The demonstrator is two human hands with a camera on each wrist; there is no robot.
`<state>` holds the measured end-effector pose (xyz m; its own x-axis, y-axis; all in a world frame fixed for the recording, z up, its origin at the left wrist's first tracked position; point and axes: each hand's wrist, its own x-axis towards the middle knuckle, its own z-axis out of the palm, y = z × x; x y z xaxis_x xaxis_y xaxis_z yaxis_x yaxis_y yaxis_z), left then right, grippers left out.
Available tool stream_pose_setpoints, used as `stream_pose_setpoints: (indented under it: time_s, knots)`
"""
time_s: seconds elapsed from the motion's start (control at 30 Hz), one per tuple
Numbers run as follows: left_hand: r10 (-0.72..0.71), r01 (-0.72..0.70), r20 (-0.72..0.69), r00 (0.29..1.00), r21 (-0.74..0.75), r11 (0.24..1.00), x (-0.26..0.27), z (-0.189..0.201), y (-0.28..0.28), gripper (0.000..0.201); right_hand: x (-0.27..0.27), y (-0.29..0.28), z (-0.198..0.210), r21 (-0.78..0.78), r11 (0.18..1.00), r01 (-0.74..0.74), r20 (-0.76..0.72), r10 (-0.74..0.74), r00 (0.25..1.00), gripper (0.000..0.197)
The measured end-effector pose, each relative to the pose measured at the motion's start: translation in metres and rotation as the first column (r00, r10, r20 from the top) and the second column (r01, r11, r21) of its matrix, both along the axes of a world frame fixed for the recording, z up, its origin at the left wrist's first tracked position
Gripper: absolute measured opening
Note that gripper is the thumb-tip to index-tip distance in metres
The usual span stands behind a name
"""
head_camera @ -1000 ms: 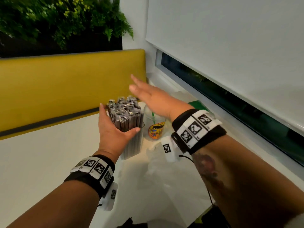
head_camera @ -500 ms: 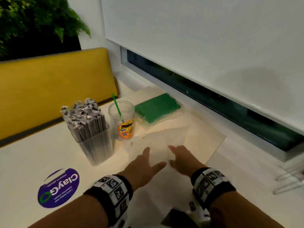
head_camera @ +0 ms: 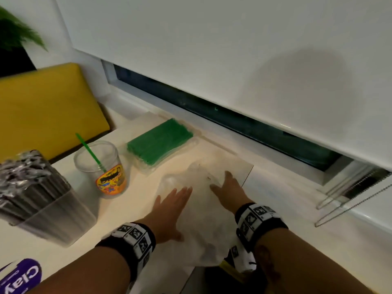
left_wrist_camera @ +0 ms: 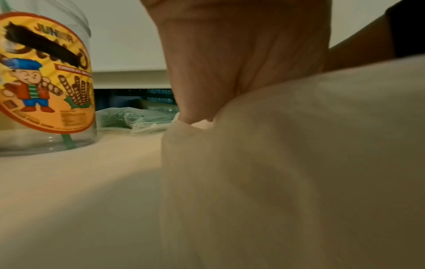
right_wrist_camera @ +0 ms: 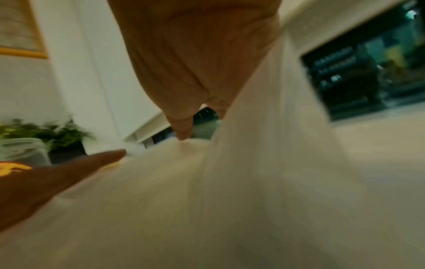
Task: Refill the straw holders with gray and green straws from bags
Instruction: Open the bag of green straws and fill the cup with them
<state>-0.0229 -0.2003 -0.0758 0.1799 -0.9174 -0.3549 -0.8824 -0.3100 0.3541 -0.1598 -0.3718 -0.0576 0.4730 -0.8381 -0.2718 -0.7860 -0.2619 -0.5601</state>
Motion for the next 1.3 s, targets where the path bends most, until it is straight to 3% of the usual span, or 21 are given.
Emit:
stream_pose_setpoints:
  time_s: [0.07,0.17,0.23,0.3,0.37,0.4,0.43,0.5,0.57,0.63,0.7,0.77,0.83,0.9,1.0,1.03,1.07,1.13,1.2,1.27,1.3]
  knots:
    - [-0.029,0.029,0.043,0.999,0.011,1.0,0.002,-0.002,-0.007,0.134,0.011,-0.004,-0.013,0.129,0.99,-0.064,0.005,0.063,0.998,0.065]
    - [0.019,-0.023,0.077,0.997,0.061,0.998,0.015,-0.012,-0.008,0.136,0.023,-0.017,-0.022,0.031,0.973,-0.23,-0.058,0.231,0.971,0.03]
    - [0.065,-0.085,0.12,0.991,0.169,0.982,0.032,-0.021,-0.003,0.139,0.022,-0.039,-0.02,-0.043,0.998,-0.042,0.147,0.048,0.988,0.026]
    - [0.133,-0.156,0.113,0.985,0.225,0.962,0.047,-0.025,0.004,0.153,0.02,-0.065,-0.015,-0.066,0.965,0.255,0.366,-0.214,0.906,0.024]
    - [0.279,-0.28,0.023,0.96,0.122,0.952,0.052,-0.025,0.005,0.152,0.021,-0.079,-0.008,-0.018,0.934,0.356,0.441,-0.312,0.842,0.021]
    - [0.391,-0.392,-0.056,0.919,-0.006,0.92,0.054,-0.028,0.003,0.138,0.024,-0.083,-0.006,0.056,0.939,0.341,0.463,-0.327,0.824,0.02]
    - [0.515,-0.533,-0.142,0.846,-0.167,0.83,0.055,-0.028,0.002,0.115,0.027,-0.084,-0.005,0.172,0.937,0.305,0.489,-0.35,0.799,0.019]
    - [0.722,-0.762,-0.273,0.636,-0.368,0.532,0.063,-0.035,0.0,0.09,0.031,-0.083,-0.004,0.427,0.885,0.186,0.545,-0.417,0.727,0.019]
    - [0.819,-0.923,-0.434,0.375,-0.259,0.285,0.063,-0.032,-0.003,0.092,0.028,-0.082,0.0,0.561,0.824,0.072,0.583,-0.455,0.673,0.016]
    - [0.765,-0.974,-0.619,0.179,-0.004,0.225,0.064,-0.027,-0.007,0.071,0.023,-0.085,0.0,0.64,0.768,-0.02,0.628,-0.508,0.59,0.014]
    - [0.682,-0.931,-0.728,0.063,0.203,0.303,0.063,-0.017,-0.013,0.039,0.016,-0.095,-0.003,0.615,0.786,-0.055,0.651,-0.467,0.598,0.017]
    - [0.644,-0.911,-0.764,0.041,0.237,0.338,0.063,-0.01,-0.018,0.026,0.008,-0.106,0.002,0.44,0.898,0.018,0.599,-0.308,0.739,0.019]
    - [0.56,-0.931,-0.829,-0.004,0.208,0.301,0.064,-0.006,-0.021,0.023,0.0,-0.117,0.014,0.291,0.955,0.065,0.554,-0.224,0.802,0.017]
    - [0.453,-0.942,-0.891,-0.03,0.177,0.286,0.063,-0.001,-0.024,0.022,-0.004,-0.127,0.026,0.296,0.951,0.084,0.595,-0.253,0.763,0.028]
    - [0.441,-0.973,-0.897,0.036,0.07,0.221,0.059,-0.002,-0.021,0.036,-0.009,-0.136,0.028,0.432,0.901,0.041,0.688,-0.358,0.631,0.036]
    - [0.437,-0.978,-0.897,0.07,0.025,0.209,0.059,-0.006,-0.017,0.043,-0.011,-0.136,0.025,0.401,0.916,0.027,0.672,-0.314,0.671,0.035]
    - [0.41,-0.973,-0.91,0.062,0.037,0.228,0.058,-0.008,-0.018,0.046,-0.013,-0.134,0.021,0.312,0.95,0.003,0.597,-0.198,0.777,0.034]
    - [0.415,-0.957,-0.906,0.08,0.047,0.287,0.058,-0.011,-0.013,0.033,-0.016,-0.131,0.017,0.061,0.988,-0.142,0.252,0.123,0.96,0.036]
    - [0.489,-0.934,-0.859,0.15,0.04,0.356,0.055,-0.01,-0.008,0.025,-0.013,-0.121,0.026,-0.266,0.931,-0.25,0.015,0.263,0.965,0.033]
    - [0.511,-0.913,-0.848,0.143,0.086,0.399,0.056,-0.017,-0.005,0.042,0.001,-0.097,0.041,-0.613,0.773,-0.165,0.132,0.306,0.943,0.031]
    - [0.516,-0.905,-0.833,0.199,0.046,0.423,0.057,-0.021,-0.005,0.046,0.01,-0.078,0.046,-0.693,0.706,-0.142,0.178,0.359,0.916,0.035]
